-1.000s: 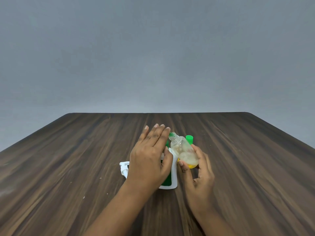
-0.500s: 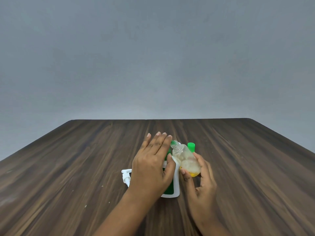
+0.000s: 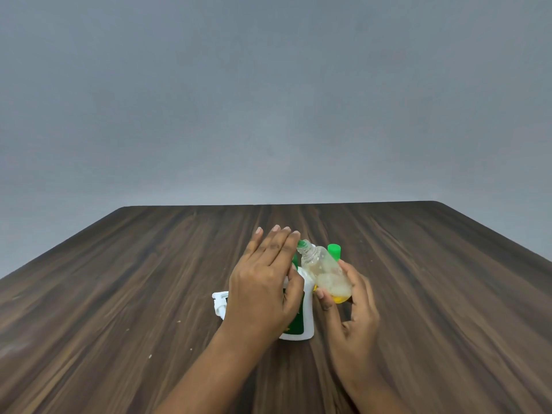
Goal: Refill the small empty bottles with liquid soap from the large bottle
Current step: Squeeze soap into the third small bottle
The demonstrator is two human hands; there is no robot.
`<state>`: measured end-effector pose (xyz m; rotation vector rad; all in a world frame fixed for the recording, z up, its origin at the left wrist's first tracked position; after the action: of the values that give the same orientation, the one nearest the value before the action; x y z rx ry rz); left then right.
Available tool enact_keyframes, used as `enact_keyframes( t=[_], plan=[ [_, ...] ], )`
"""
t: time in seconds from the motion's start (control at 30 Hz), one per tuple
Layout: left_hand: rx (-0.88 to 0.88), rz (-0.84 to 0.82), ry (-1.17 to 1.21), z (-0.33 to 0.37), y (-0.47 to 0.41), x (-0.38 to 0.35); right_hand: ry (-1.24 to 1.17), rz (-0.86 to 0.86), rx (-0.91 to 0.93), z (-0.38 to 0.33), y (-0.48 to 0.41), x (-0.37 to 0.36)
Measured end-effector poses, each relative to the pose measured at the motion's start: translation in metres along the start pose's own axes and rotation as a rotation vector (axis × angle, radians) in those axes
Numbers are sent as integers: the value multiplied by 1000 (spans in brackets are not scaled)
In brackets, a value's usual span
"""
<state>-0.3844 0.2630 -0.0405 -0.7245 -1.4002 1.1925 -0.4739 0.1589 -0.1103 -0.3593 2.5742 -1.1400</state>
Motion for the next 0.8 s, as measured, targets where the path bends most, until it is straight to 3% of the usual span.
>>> enact_keyframes(
  t=[0.8],
  plan=[
    [45, -21, -6, 0, 11, -7, 63, 5, 16, -1, 0, 3]
  ],
)
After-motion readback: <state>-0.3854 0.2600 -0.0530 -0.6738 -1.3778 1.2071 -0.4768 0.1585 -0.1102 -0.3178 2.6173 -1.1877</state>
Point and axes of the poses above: each hand's wrist, its own y-axis away from the middle knuckle, its own x-axis out of the back of the hand, z = x × y, the point moved 3 cm from there along -y, towards the middle knuckle, and after that the axes turned 9 degrees about z, right-handed, at the moved point
